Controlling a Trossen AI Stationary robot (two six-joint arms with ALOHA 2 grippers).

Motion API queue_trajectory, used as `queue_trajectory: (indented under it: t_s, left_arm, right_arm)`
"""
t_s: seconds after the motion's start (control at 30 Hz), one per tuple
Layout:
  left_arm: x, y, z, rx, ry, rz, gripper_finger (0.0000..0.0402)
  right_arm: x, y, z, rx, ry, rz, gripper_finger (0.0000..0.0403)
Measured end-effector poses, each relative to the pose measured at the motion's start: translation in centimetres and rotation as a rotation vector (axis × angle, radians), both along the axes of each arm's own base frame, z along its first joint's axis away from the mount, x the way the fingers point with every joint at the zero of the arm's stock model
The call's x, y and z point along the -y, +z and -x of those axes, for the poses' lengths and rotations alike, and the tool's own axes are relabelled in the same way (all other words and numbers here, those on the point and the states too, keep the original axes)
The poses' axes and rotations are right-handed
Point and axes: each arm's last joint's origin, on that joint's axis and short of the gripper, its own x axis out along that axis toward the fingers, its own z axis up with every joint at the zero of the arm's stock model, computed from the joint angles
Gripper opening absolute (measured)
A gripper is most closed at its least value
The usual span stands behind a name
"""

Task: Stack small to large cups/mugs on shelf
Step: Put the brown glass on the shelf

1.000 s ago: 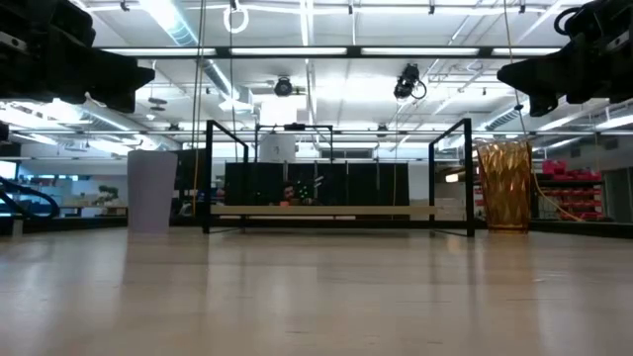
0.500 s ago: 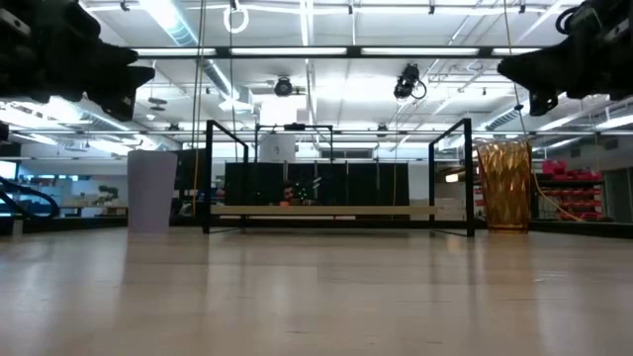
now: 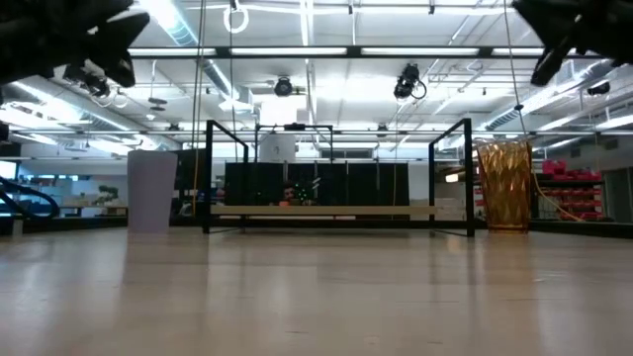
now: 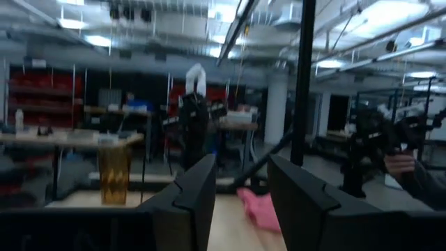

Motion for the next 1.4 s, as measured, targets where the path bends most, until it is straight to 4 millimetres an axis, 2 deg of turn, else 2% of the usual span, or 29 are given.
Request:
queue_trajectory:
  t_s: [0.13,0.3,0.47,0.63,0.8,1.13,1.4]
  left_arm:
    - [-0.1,0.6,0.2,0.070,0.018,0.003,0.0136]
    - [-0.4,1.5,0.7,0.163,0.150,0.014,0.0131]
    - [-0.9,1.6,0.7,0.144,0.271,0.042,0.0132]
    - [-1.2,1.7,0.8,0.145,0.284,0.094,0.0129]
    - [-1.4,0.9,0.4,0.058,0.291,0.124,0.0121]
    - [-1.4,0.6,0.3,0.020,0.295,0.125,0.0122]
    - [-1.4,0.6,0.3,0.016,0.298,0.120,0.0115]
  right_arm:
    - [0.2,1.3,1.0,0.155,-0.042,0.023,0.0052]
    - [0.4,3.5,1.6,0.159,-0.081,0.057,0.0052]
    - [1.0,6.8,2.5,-0.008,-0.189,0.026,0.0061]
    - [2.0,10.1,3.7,-0.206,-0.439,-0.136,0.0083]
    - [2.6,13.5,4.7,-0.350,-0.651,-0.259,0.0102]
    - [2.6,18.7,4.2,-0.558,-0.705,-0.364,0.0107]
    - [2.8,20.7,4.2,-0.745,-0.801,-0.499,0.0107]
